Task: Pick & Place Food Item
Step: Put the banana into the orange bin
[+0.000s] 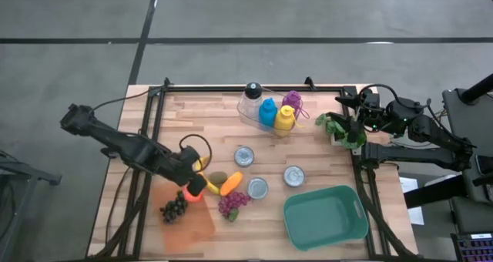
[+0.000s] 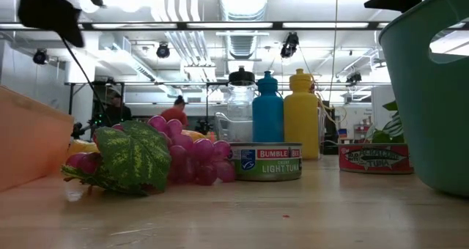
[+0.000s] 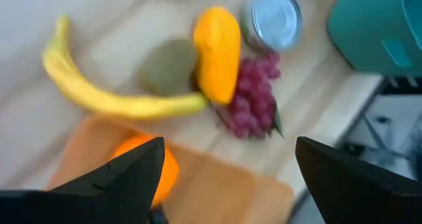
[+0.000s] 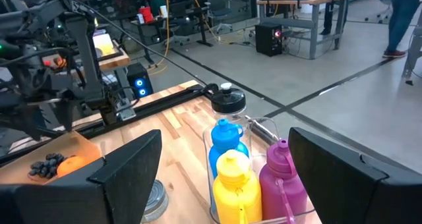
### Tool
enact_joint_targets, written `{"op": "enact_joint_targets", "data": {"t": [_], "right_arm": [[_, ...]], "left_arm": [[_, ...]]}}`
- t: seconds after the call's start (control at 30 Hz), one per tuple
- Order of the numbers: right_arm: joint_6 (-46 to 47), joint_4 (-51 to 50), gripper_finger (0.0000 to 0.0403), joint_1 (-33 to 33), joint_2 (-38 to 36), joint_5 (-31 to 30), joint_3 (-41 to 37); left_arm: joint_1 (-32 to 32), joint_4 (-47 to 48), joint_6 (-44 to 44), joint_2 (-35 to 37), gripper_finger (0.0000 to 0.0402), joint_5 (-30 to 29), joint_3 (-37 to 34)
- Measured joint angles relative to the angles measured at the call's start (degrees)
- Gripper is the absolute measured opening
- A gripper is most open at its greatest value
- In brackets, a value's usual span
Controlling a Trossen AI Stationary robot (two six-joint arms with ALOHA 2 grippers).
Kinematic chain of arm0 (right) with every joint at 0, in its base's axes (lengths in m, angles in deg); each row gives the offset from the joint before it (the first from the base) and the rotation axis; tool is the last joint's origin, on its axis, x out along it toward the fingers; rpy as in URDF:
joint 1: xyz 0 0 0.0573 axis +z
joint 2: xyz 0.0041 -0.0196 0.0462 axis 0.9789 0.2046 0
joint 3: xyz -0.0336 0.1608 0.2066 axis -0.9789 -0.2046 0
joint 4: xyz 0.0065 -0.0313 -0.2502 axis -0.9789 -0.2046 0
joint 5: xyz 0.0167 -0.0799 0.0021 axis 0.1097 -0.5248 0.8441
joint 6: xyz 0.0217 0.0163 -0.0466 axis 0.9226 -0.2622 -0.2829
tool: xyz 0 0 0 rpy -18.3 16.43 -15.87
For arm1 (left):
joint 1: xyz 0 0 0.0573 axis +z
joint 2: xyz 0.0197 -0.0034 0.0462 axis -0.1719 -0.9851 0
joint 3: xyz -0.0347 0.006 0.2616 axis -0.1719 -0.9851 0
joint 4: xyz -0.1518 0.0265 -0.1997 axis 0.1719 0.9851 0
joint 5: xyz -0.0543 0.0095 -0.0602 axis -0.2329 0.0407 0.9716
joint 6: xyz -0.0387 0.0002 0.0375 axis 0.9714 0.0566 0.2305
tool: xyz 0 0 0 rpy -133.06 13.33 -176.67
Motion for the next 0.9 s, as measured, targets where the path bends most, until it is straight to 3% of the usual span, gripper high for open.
{"op": "enact_joint_targets", "data": {"t": [0.17,0.4,0.63,0.8,0.9], "right_arm": [[0.0,0.0,0.0329,0.0,0.0,0.0,0.0],[0.0,0.0,0.0329,0.0,0.0,0.0,0.0],[0.0,0.0,0.0329,0.0,0.0,0.0,0.0],[0.0,0.0,0.0329,0.0,0.0,0.0,0.0],[0.0,0.0,0.0329,0.0,0.0,0.0,0.0]], "left_arm": [[2.3,0.5,-7.7,-2.4,0.0345,-6.3,0.8],[8.8,8.6,-13.9,-2.5,0.0345,1.3,0.2],[18.0,14.4,-3.3,-2.6,0.0345,3.7,0.2],[23.5,14.5,0.3,-2.7,0.0345,11.4,-1.9],[24.0,12.4,7.6,-2.7,0.0345,15.1,-5.6]]}}
